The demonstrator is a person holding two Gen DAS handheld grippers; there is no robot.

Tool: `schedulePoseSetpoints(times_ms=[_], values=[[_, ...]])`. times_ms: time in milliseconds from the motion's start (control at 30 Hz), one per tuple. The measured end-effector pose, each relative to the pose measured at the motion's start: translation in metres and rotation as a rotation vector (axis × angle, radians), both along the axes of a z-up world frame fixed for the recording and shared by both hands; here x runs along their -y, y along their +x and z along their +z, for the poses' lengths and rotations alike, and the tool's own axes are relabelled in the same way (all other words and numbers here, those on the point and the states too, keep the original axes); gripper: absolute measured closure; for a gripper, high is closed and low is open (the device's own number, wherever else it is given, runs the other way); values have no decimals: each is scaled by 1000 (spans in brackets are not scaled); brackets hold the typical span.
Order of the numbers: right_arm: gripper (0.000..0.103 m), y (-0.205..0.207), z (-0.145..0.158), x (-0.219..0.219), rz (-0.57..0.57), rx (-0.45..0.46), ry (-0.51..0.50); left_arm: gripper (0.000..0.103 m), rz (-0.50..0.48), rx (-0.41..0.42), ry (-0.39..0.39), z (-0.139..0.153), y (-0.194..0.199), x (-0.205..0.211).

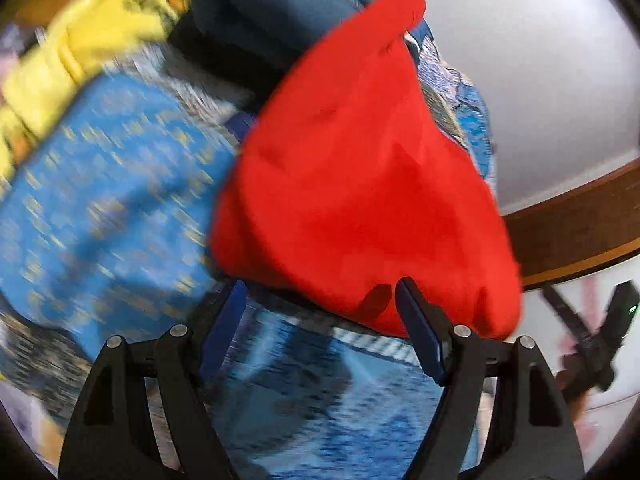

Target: Fold large clothes

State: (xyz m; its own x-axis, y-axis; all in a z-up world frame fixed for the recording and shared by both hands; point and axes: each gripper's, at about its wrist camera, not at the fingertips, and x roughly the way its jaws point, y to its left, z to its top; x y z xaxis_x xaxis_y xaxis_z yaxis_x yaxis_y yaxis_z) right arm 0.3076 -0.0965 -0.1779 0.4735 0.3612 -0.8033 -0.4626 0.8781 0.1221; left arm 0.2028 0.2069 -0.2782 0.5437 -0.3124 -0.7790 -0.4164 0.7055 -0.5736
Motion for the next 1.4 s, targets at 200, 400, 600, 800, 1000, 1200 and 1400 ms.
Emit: schedulePoseSetpoints(times_ms=[200,400,600,800,1000,1200,1400], values=[[48,-4,-21,-20,39,-24,-49,27,67,-24,-158,-30,5,5],[39,-6,-26,-25,29,-1,-49,27,55,44,-200,-30,21,6],[34,-3,-32,-26,15,-19,-28,21,61,61,-273,-41,47,5],[33,-4,-34,-28,10,-18,-30,15,111,65,-289,-48,59,5],[33,-6,-33,-28,4,-18,-34,25,223,99,-357,-42,63,-4],[33,-8,-29,-29,10,-27,-37,81,256,63,-134,-23,74,7],[33,-17,-3,-36,37,21,-75,90,218,157,103,36,66,27]])
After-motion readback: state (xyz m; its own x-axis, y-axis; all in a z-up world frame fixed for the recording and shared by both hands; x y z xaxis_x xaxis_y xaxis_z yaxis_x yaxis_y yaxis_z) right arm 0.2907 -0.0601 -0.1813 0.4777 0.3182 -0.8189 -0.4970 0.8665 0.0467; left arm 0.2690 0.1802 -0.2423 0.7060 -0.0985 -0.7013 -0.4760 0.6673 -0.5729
